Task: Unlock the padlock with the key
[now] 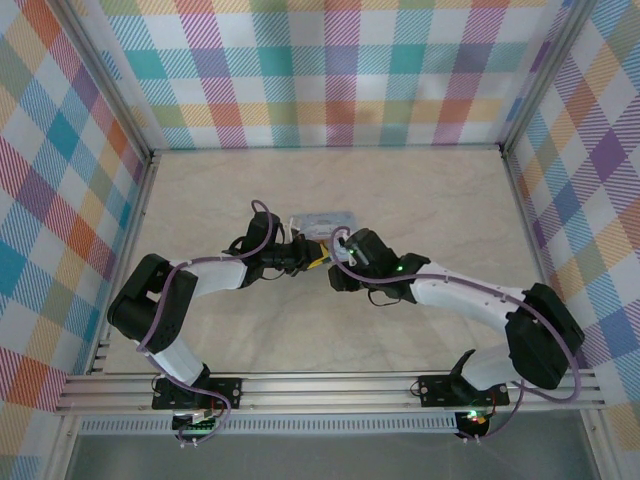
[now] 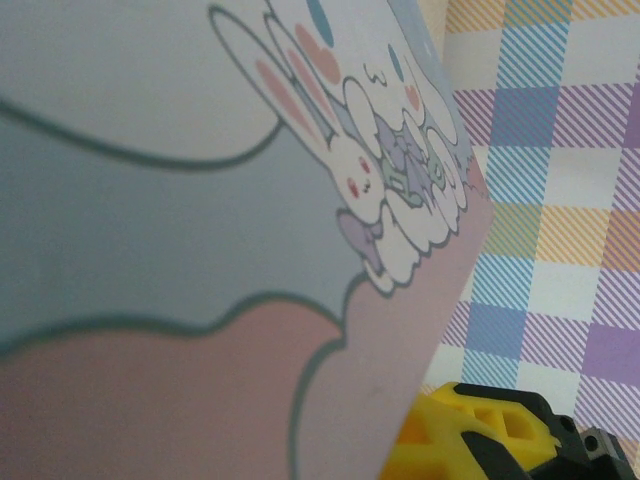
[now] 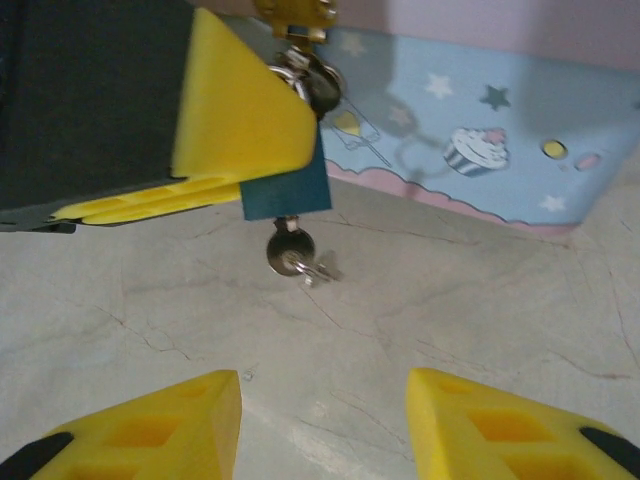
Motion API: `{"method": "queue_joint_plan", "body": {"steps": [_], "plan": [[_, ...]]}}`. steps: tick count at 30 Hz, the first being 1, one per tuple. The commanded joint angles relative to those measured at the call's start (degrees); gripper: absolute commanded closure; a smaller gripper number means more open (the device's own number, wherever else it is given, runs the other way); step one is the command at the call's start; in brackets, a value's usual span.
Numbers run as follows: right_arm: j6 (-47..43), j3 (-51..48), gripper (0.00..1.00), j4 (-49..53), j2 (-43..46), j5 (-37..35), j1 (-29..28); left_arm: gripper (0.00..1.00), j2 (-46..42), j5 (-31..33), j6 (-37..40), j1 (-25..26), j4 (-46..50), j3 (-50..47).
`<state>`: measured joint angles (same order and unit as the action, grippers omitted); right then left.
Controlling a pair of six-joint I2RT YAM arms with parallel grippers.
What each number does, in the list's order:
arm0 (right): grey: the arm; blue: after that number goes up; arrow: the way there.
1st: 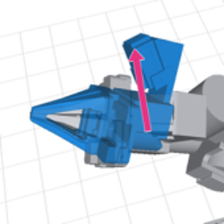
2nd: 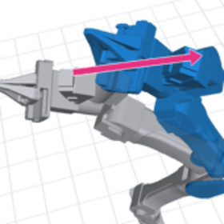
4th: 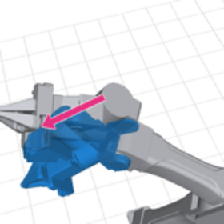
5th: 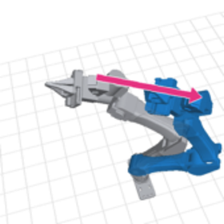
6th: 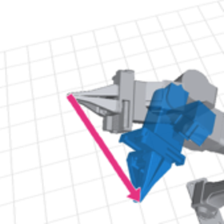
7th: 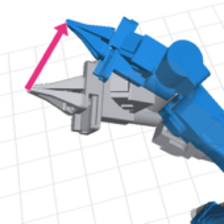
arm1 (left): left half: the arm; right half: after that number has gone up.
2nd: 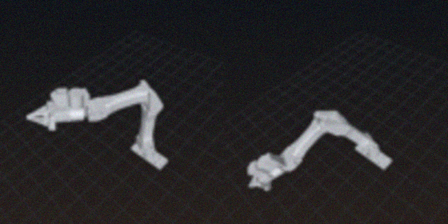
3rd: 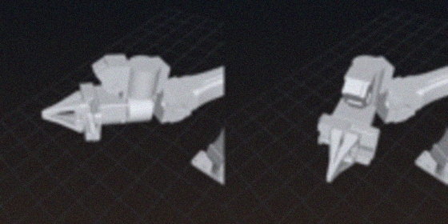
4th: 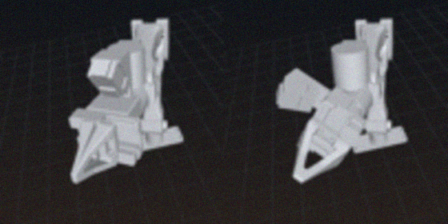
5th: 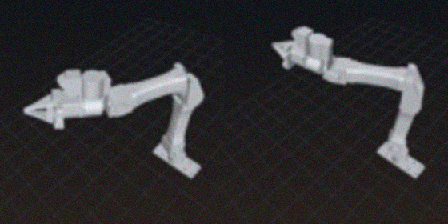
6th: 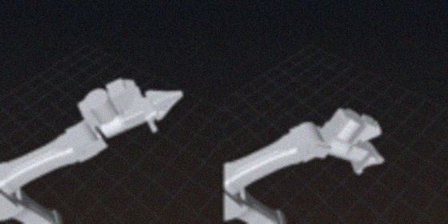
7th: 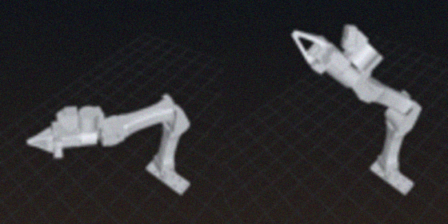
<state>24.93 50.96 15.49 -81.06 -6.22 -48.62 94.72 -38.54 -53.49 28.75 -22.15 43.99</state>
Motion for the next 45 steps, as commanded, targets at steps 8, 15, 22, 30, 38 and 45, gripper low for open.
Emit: {"method": "queue_joint_plan", "body": {"steps": [8, 15, 22, 30, 38, 45], "plan": [[-7.42, 8.06, 0.53, 4.86, -6.82, -4.15, -1.99, 0.96, -0.94, -1.97, 0.32, 0.69, -0.16, 2.22], [-8.79, 11.98, 0.54, 6.09, -10.99, -5.76, -2.86, 0.96, -1.04, -2.24, 0.19, 0.69, -0.35, 2.29], [-10.0, 14.41, 0.59, 7.63, -13.4, -8.14, -3.58, 0.96, -1.03, -2.41, 0.15, 0.7, -0.43, 2.37], [-10.71, 15.49, 0.63, 8.59, -14.37, -9.32, -3.89, 0.96, -1.05, -2.49, 0.08, 0.72, -0.52, 2.57], [-11.48, 15.44, 1.0, 8.18, -14.57, -7.68, -3.85, 0.96, -1.11, -2.33, 0.15, 0.69, -0.61, 2.29], [-10.91, 13.53, 1.0, 6.59, -13.95, -6.54, -3.85, 0.93, -1.11, -1.74, 0.65, 0.69, 0.15, 2.07]]}}
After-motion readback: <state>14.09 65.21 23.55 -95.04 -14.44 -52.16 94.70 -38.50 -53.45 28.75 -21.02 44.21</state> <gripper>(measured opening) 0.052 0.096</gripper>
